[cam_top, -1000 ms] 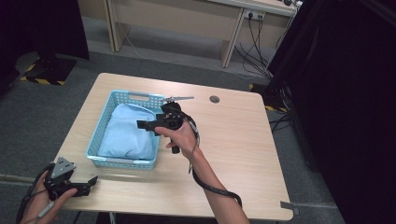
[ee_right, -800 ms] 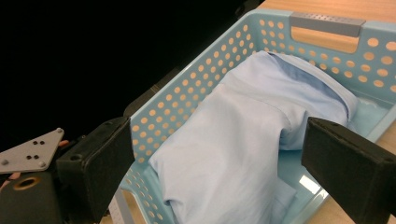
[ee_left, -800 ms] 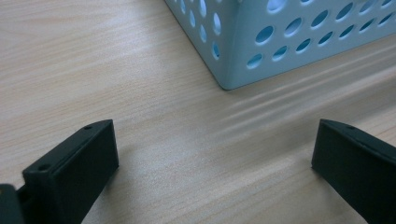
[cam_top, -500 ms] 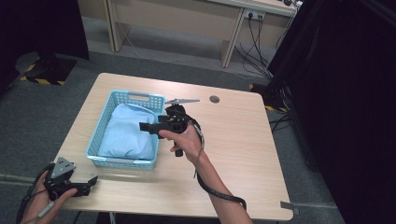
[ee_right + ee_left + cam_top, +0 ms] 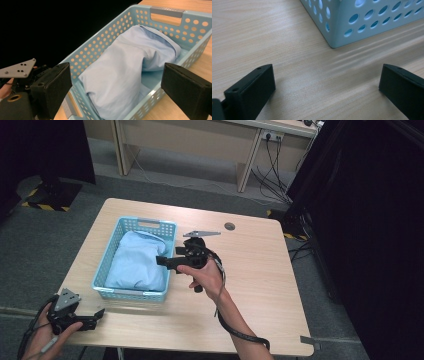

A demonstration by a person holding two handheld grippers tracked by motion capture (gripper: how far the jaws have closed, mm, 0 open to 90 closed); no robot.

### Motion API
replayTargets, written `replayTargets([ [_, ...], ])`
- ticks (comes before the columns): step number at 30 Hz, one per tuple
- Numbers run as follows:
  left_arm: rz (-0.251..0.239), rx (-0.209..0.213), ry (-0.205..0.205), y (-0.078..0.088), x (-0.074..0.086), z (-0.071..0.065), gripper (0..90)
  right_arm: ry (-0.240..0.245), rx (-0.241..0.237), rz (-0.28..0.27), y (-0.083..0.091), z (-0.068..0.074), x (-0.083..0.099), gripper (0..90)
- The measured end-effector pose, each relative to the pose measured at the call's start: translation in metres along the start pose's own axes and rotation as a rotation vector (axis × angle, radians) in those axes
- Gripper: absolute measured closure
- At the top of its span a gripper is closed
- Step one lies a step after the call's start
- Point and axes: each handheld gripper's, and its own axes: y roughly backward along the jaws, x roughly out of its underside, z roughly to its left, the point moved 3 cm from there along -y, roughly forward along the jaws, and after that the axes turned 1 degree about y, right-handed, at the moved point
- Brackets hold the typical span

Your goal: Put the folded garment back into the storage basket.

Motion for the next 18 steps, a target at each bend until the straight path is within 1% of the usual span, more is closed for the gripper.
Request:
replayTargets([
  [4, 0.0, 0.0, 0.0, 0.0, 0.0, 0.0, 0.0, 0.012, 0.021, -0.002, 0.003, -0.003, 0.005, 10.4],
  [9, 0.0, 0.0, 0.001, 0.0, 0.0, 0.0, 0.0, 0.016, 0.021, -0.002, 0.007, -0.004, 0.011, 10.4],
  [11, 0.0, 0.0, 0.001, 0.0, 0.0, 0.0, 0.0, 0.025, 0.027, 0.0, 0.009, -0.005, 0.015, 10.4],
  [15, 0.0, -0.001, 0.0, 0.0, 0.0, 0.0, 0.0, 0.021, 0.011, -0.002, 0.011, -0.005, 0.018, 10.4],
  [18, -0.001, -0.001, 0.001, 0.0, 0.0, 0.0, 0.0, 0.032, 0.007, 0.0, 0.014, -0.002, 0.022, 10.4],
])
